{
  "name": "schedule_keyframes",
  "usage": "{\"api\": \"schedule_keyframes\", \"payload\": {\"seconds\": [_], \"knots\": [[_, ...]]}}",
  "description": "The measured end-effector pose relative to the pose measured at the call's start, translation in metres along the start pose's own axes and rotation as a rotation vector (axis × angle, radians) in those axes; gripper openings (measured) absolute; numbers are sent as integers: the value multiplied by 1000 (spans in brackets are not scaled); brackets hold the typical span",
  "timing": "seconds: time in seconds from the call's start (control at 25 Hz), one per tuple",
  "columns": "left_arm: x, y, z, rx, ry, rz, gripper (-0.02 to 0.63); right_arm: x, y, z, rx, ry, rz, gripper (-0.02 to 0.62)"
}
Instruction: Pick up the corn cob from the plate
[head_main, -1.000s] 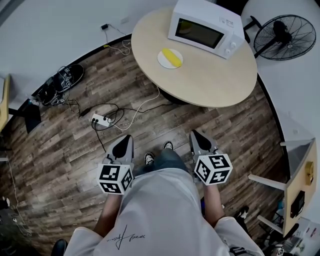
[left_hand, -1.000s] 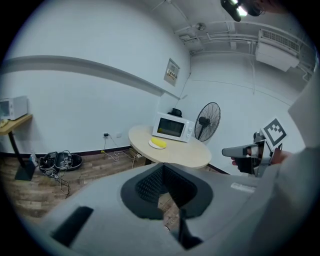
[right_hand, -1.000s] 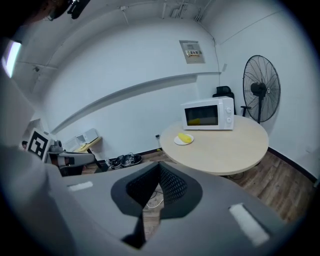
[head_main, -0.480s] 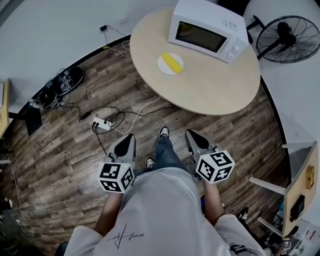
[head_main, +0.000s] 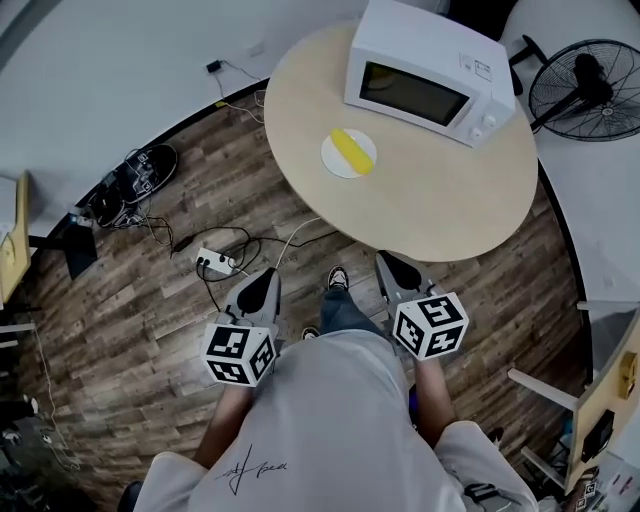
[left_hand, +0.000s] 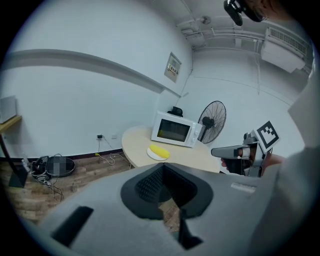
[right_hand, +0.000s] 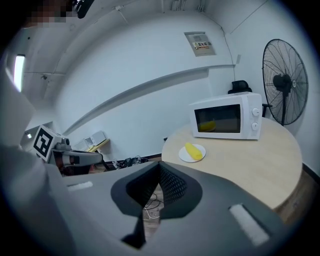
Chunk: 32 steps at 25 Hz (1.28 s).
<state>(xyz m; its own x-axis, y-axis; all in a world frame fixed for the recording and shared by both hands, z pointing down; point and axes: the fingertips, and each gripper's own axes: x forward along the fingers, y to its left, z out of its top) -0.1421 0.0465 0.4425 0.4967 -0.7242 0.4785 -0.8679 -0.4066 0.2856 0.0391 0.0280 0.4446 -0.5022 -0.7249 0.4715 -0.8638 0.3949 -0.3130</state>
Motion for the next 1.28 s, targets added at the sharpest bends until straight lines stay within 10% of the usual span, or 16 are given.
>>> {"api": "schedule_keyframes", "payload": {"seconds": [0.6,1.28], "knots": [[94,3,61,-7,-35,34,-8,47,-98,64,2,-45,-31,12],[108,13,70,-68,-92,94,-8,74,-100,84,-141,8,45,14]]}}
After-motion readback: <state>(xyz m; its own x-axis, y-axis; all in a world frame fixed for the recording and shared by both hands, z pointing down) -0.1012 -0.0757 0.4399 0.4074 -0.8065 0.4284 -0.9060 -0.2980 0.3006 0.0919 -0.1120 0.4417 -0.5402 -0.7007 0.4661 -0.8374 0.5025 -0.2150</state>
